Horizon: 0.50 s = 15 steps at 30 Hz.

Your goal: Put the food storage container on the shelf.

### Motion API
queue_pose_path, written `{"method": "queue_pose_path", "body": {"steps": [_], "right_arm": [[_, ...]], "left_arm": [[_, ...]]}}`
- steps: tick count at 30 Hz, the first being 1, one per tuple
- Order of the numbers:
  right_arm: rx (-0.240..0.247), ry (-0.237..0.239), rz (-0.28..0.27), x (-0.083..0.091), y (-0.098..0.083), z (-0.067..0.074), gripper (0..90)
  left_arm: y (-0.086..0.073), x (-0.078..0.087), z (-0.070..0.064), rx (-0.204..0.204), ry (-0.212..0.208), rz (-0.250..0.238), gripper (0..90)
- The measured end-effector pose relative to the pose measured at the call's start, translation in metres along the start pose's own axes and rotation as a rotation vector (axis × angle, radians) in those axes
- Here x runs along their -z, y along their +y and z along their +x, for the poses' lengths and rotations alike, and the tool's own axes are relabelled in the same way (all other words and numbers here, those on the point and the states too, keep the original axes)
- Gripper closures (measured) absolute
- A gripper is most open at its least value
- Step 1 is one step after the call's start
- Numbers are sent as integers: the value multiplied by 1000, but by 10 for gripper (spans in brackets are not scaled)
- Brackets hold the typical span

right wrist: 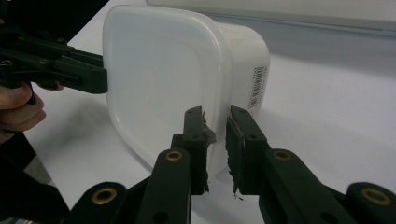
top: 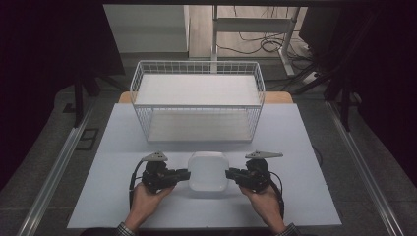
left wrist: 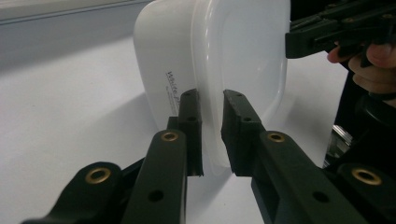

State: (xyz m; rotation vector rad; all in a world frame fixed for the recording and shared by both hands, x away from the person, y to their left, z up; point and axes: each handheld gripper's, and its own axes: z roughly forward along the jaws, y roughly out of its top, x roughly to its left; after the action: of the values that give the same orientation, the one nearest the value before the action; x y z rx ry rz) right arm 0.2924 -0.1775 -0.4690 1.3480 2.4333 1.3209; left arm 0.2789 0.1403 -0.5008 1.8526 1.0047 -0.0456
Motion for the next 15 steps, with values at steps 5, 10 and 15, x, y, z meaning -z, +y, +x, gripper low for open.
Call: {"method": "queue_pose_path", "body": {"steps": [5,10,15], "right_arm": [[39,-31,-12,-1,1,5,778],[49,-18,-33,3,6,4,780],[56,-1,-50,8,14,5,781]], "left_arm": [[1,-1,-2,-3,32,2,795],[7,2,-3,-9,35,-20,796],[15,8,-5,-21,41,-37,797]]}}
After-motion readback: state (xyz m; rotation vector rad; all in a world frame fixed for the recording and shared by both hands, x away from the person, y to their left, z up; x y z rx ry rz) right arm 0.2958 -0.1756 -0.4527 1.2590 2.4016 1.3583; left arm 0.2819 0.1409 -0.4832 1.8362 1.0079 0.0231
